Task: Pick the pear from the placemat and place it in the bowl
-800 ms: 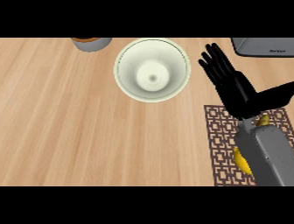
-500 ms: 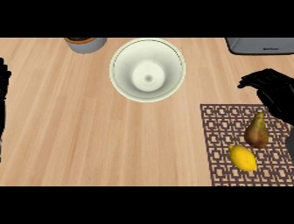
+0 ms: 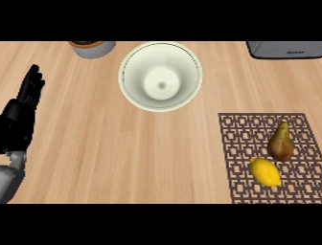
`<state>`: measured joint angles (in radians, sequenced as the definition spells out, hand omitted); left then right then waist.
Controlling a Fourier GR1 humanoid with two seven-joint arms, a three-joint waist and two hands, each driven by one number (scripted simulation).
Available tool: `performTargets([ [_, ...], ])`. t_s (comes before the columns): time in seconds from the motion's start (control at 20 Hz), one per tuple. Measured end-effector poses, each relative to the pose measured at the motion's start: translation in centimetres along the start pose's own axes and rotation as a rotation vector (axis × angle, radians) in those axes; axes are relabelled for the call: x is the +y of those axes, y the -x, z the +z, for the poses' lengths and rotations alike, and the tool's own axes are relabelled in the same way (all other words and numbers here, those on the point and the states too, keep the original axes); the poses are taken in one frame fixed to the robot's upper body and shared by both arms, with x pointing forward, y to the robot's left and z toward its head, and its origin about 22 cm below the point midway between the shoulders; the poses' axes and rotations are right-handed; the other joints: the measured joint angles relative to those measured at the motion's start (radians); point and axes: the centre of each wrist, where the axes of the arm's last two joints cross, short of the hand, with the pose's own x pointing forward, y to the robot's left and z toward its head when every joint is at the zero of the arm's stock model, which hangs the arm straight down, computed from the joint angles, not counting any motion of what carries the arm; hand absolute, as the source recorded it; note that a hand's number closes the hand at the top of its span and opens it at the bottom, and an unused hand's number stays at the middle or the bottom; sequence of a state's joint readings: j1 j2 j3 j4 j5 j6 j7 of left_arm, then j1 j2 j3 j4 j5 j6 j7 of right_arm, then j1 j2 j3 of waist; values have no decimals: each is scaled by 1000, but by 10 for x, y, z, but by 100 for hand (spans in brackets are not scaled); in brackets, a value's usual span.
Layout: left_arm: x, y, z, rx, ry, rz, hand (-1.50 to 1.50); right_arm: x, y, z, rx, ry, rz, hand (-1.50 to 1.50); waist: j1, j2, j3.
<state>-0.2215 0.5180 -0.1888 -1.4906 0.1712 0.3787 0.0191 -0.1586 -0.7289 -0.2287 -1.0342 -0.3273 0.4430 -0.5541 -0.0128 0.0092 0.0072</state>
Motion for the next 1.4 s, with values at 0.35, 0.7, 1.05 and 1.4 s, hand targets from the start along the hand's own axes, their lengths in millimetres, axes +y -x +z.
performTargets([
  [0.35,-14,-13,0,12,34,9,0,-38,-29,-2,71,-166,308,-150,21,-5,-4],
  [0.7,-23,-18,0,10,40,1,0,-23,-47,-36,204,-391,566,-150,30,-6,-7],
  [1.05,-22,-21,-1,11,41,-2,0,22,-47,-73,294,-574,655,-150,26,-8,-7],
  [1.4,-20,-21,-3,21,39,5,0,62,-35,-87,373,-713,721,-150,21,-9,-8],
])
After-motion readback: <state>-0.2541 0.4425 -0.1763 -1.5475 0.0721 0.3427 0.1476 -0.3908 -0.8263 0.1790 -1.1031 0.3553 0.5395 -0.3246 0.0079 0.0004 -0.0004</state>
